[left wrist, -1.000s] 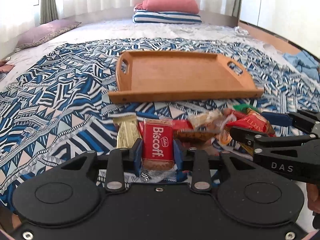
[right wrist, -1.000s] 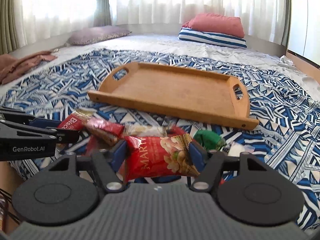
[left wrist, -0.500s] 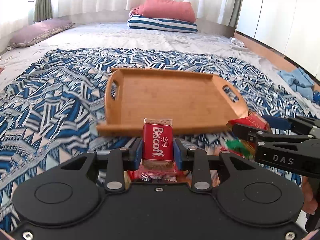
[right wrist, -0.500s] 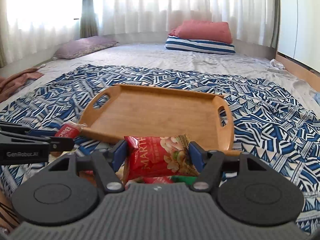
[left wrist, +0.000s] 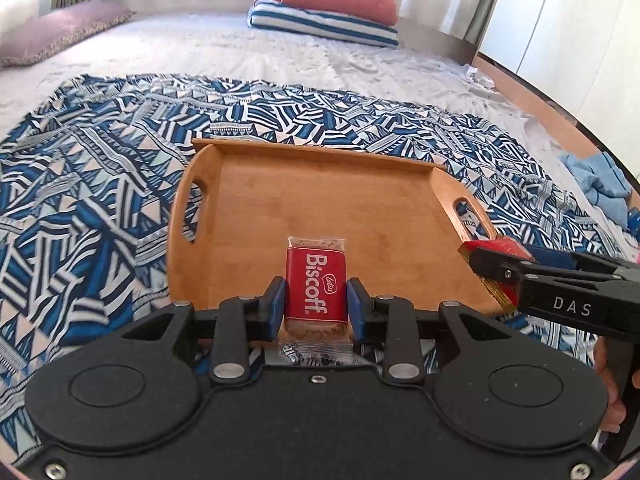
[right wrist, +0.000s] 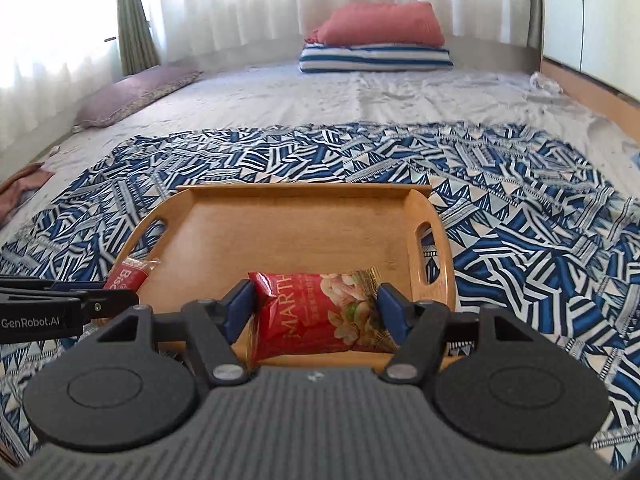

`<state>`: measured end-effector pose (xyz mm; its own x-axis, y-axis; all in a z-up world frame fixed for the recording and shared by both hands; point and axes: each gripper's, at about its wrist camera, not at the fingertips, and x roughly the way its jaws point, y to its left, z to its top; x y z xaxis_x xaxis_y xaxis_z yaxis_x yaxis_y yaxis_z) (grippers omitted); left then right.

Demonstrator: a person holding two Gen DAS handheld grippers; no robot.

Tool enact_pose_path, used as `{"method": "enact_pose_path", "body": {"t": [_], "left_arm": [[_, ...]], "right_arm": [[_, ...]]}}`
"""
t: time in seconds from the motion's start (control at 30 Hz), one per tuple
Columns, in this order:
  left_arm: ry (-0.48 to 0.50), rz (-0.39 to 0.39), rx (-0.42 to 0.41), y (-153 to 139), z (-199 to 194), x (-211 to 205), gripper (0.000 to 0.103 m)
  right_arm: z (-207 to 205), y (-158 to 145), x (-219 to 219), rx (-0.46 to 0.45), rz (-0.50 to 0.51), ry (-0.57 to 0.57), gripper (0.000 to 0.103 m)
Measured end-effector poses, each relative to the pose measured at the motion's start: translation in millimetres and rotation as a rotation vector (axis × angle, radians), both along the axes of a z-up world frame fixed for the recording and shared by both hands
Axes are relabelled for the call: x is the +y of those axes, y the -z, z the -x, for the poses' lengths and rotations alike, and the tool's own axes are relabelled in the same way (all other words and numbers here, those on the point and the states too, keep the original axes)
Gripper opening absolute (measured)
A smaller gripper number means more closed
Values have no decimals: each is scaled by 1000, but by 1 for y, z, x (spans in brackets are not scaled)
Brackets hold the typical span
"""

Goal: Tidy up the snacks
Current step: 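Carry both snacks over the wooden tray and open both tools to drop them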

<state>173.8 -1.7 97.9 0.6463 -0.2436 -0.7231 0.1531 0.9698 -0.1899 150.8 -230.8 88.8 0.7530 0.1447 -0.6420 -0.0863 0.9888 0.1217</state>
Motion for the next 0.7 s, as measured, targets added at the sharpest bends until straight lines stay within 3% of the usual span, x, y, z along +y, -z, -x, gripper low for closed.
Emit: {"method": "enact_pose_path", "body": {"t": [0.33, 0.7], "left_arm": [[-46, -77, 74, 28, -76, -17, 31], [-40, -132, 99, 60, -93, -32, 31]], "right_arm": [[-62, 30, -20, 126, -67, 31, 69], [-81, 57, -13, 165, -32, 40, 69]]}}
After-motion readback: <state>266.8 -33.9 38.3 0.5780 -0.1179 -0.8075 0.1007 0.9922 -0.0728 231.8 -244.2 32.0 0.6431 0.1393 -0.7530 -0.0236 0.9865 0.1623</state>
